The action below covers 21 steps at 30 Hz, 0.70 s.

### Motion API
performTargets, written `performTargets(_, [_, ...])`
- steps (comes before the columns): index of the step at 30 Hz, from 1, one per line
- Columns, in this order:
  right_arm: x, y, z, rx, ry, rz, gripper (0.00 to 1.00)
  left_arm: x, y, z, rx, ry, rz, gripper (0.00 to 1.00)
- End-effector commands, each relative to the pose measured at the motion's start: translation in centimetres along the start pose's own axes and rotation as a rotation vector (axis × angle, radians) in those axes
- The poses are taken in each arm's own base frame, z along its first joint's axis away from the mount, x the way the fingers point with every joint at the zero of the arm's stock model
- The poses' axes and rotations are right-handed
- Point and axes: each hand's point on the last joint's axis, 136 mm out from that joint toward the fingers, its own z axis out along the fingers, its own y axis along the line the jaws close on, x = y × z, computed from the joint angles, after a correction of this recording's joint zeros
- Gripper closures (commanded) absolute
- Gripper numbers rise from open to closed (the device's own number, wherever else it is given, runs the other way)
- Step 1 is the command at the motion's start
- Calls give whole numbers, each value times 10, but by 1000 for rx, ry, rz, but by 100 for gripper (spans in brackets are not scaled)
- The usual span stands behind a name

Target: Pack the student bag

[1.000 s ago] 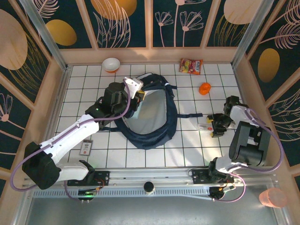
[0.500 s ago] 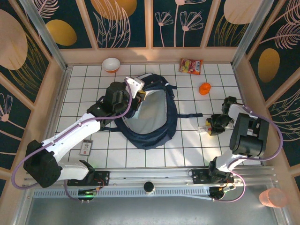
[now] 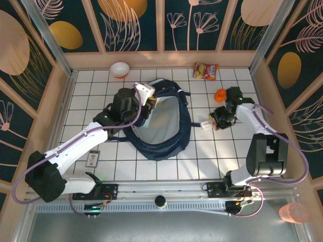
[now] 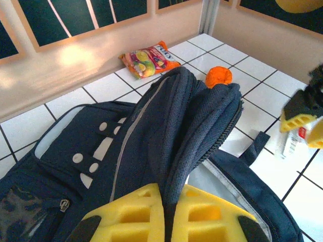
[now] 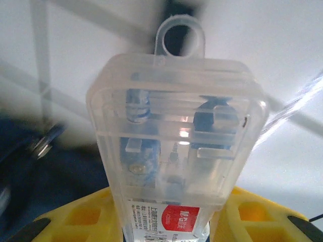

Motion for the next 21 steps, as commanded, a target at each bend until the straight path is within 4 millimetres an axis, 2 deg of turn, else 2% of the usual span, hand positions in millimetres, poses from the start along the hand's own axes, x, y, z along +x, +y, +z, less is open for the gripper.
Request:
performTargets(1, [49, 29, -12, -45, 63, -5, 64, -60, -5, -23, 8, -202, -3, 100])
performTargets(7, [127, 66, 12, -100, 191, -91, 63, -67, -7, -24, 19, -218, -1, 100])
performTargets(10, [151, 76, 24, -91, 214, -135, 63, -70, -7, -26, 15, -226, 1, 100])
performTargets(17, [196, 93, 44, -87, 276, -199, 63, -68, -7, -25, 19, -223, 1, 100])
performTargets(21, [208, 99, 54, -85, 297, -216, 60, -70, -7, -25, 24, -229, -1, 100])
